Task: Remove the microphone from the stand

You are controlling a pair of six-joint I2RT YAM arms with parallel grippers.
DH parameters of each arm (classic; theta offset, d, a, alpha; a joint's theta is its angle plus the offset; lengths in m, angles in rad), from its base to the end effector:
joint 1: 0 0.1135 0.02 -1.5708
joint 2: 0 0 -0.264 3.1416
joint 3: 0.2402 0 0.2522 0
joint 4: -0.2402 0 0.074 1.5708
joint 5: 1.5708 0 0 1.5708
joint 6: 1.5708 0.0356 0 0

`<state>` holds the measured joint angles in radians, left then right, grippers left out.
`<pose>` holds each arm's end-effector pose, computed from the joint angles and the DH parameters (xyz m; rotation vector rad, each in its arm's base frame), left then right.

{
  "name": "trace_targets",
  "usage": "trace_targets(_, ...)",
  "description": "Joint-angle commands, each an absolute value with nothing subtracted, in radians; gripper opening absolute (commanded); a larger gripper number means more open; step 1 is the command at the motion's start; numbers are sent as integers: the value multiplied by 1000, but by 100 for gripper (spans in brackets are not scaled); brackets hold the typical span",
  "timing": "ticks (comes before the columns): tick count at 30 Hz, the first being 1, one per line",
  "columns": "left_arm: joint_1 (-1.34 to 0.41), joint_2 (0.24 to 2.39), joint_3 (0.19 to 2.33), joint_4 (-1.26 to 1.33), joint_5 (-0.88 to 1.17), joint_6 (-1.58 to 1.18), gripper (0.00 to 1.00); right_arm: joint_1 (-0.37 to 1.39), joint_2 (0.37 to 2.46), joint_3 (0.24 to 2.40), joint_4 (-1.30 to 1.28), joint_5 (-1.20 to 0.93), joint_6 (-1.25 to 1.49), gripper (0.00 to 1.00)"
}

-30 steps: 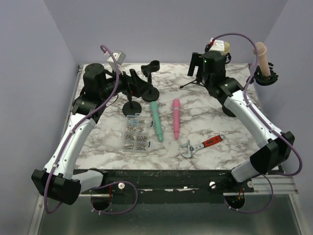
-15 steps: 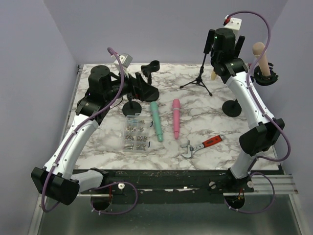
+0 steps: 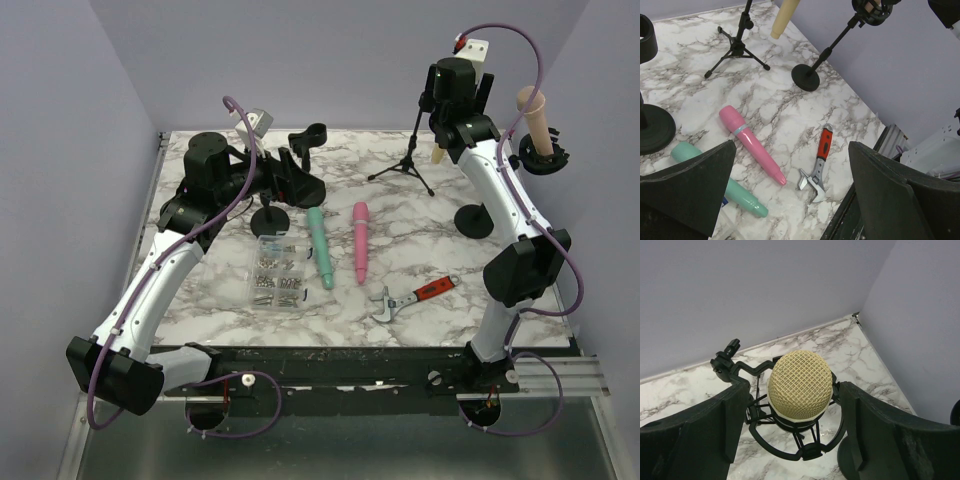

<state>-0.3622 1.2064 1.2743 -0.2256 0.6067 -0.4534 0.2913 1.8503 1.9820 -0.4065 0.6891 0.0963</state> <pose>0.2436 -0.1140 0.4204 0.3922 1.7917 -1.1090 0.4140 0.1005 0.4314 0.2999 1.7706 -0.3576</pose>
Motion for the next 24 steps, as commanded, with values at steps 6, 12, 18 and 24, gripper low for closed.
trace_targets(6,-370,1196,1275,-210,632,-436,99,258,1859,1983,-380,668,92,68)
trace_targets(12,-369,1189,1276,-210,631,-428,99,255,1870,1983,-373,638,92,60)
trace_targets(18,-370,1184,1272,-209,628,-425,99,255,1875,2023,-384,604,92,39)
trace_targets(24,-370,1181,1273,-207,627,-426,98,256,1853,2093,-400,580,73,24)
